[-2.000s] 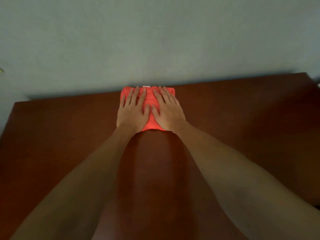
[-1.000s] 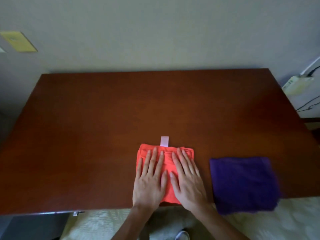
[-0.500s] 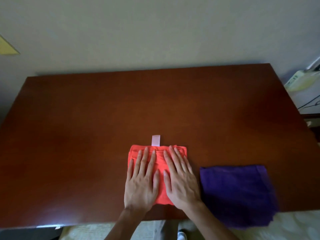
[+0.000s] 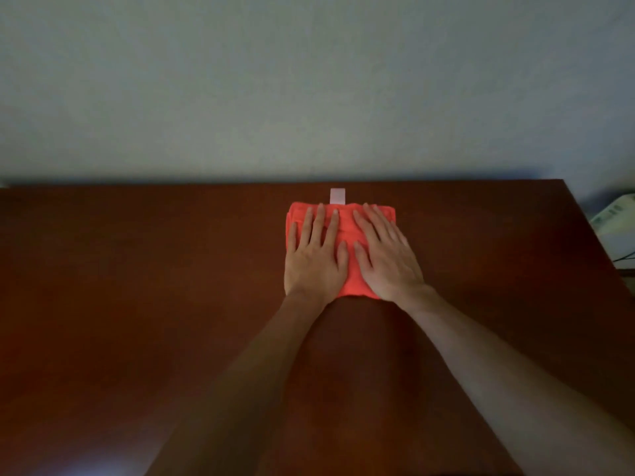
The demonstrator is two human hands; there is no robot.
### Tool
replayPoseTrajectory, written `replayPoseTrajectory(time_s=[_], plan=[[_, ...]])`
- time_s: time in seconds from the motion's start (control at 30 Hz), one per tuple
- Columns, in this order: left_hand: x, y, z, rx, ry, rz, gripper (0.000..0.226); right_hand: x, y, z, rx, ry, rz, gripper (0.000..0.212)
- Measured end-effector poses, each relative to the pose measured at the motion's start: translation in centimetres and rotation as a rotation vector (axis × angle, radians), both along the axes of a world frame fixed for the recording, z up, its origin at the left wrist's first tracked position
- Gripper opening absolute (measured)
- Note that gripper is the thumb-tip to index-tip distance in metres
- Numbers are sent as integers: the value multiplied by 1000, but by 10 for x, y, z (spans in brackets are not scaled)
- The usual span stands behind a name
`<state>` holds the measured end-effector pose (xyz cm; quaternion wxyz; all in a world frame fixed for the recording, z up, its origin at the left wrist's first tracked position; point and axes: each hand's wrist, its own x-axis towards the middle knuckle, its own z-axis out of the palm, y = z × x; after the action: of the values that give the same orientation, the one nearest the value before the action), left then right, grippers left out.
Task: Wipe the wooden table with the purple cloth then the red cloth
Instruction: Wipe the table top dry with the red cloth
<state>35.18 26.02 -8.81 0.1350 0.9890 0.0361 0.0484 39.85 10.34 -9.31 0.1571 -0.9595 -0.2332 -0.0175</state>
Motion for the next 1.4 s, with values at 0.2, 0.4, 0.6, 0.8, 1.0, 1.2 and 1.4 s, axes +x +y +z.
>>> replayPoseTrajectory(time_s=[0.2,0.4,0.6,0.8,1.0,1.2,1.4], plan=[[72,-15,0,14,-5,-17,69,69,-17,1,-7,-21,-12,71],[67,-19,0,33,-5,-40,72,56,-23,3,14,-8,-34,76],[7,-57,1,22,9,-41,72,-3,-63,2,29,-2,-13,72],[-82,-122,4,44,43,-37,68,-85,-128,0,38,-20,17,66],[-146,-166,3,34,20,-26,65,-148,-172,-1,44,-39,28,63],[-164,-182,2,42,18,-17,62,-169,-186,-3,97,-59,-6,61],[-112,-183,3,17,5,-29,61,-118,-190,-6,121,-74,-14,59]])
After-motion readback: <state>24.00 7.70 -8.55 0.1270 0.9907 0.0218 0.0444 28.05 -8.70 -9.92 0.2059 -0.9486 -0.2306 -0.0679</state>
